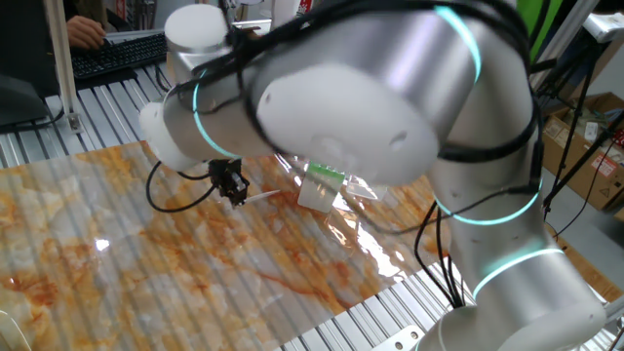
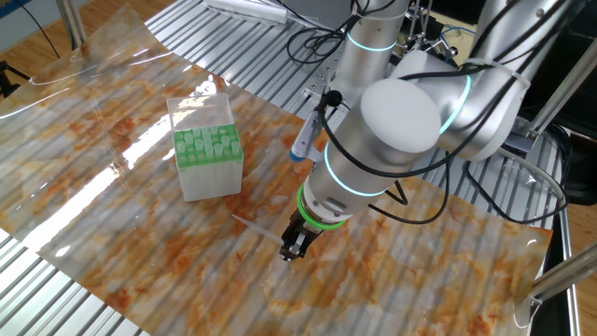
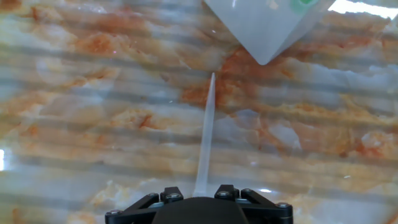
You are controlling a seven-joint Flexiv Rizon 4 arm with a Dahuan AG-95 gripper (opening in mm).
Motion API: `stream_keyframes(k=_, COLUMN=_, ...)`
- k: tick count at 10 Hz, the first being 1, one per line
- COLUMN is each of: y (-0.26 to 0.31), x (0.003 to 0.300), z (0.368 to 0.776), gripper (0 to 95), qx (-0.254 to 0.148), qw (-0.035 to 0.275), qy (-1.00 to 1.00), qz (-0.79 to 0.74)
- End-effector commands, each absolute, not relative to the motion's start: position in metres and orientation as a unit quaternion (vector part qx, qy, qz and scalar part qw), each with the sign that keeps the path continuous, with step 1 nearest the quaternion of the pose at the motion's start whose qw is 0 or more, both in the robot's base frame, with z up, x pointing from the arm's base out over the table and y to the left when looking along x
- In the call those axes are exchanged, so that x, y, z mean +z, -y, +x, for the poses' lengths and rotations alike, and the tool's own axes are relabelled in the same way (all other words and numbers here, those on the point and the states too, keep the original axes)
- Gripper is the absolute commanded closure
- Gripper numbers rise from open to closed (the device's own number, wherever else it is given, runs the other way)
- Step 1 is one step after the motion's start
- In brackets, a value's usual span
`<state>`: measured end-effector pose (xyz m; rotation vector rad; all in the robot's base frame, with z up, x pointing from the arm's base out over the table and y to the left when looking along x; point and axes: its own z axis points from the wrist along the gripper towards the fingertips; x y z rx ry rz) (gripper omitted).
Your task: Insert a large pipette tip into the holder for large pipette tips
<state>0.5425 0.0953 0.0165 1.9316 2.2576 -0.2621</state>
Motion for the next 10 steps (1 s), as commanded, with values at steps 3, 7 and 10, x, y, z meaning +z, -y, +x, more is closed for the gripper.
stream_keyframes(k=3, y=-0.0947, x=0.0106, z=0.5351, gripper=57.0, qx=-0.093, qw=0.086, qy=-0.752, qz=0.647)
stream_keyframes(k=7, y=-0.0946, x=0.0090, z=0.5321, gripper=57.0, qx=-0.096, qw=0.093, qy=-0.747, qz=0.652)
stream_keyframes(k=10, y=-0.0946, x=0.0088, z=0.5317, gripper=57.0, qx=-0.099, qw=0.101, qy=-0.744, qz=0.653)
